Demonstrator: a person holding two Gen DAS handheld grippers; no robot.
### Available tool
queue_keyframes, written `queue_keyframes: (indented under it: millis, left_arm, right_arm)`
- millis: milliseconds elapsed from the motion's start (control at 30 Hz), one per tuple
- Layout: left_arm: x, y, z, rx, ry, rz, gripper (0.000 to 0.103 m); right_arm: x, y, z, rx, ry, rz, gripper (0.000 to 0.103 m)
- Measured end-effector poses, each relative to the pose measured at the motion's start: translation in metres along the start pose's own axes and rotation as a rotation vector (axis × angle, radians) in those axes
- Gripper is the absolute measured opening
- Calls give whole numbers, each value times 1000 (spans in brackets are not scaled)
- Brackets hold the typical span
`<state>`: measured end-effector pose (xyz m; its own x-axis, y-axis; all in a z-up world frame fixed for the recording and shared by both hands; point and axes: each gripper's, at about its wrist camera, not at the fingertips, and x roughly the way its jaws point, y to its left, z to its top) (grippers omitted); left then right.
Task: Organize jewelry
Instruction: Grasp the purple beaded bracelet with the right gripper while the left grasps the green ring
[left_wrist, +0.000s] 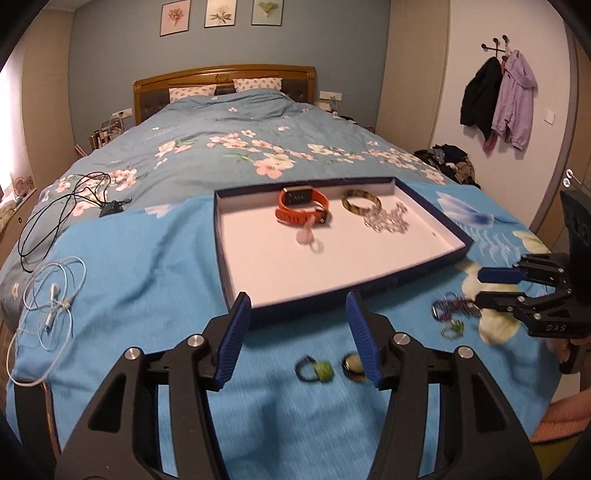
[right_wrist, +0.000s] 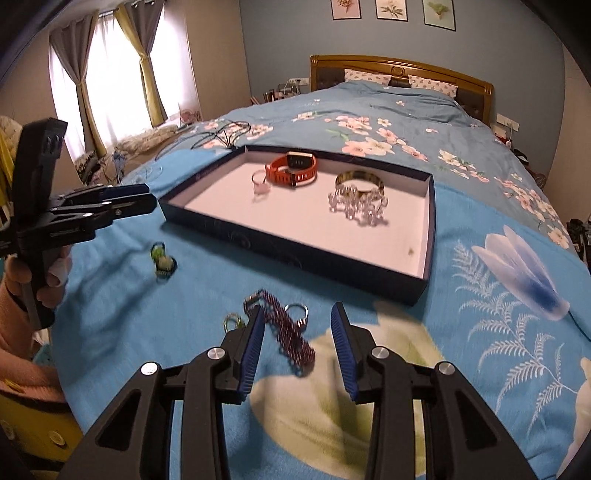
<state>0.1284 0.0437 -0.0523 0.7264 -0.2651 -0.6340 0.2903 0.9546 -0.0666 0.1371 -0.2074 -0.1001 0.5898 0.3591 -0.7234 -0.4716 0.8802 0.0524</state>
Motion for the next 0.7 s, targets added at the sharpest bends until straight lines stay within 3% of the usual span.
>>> queue_keyframes:
  millis: [300,500,567,700]
  left_arm:
    - [-2,-8,-18,14,30,-9,54]
    - [1,-11,-23,22,53,-27,54]
    - [1,-15,-24,40,54,-40,54]
    - [2,-28,-27,102,59,-72,53]
  right_arm:
    - [9,6,-7,-12,33,-7,34]
    - [14,6,-7,-11,57,-15,19]
    - [14,6,-7,-12,61,-16,7]
    - [12,9,-7,-27,50,-22,4]
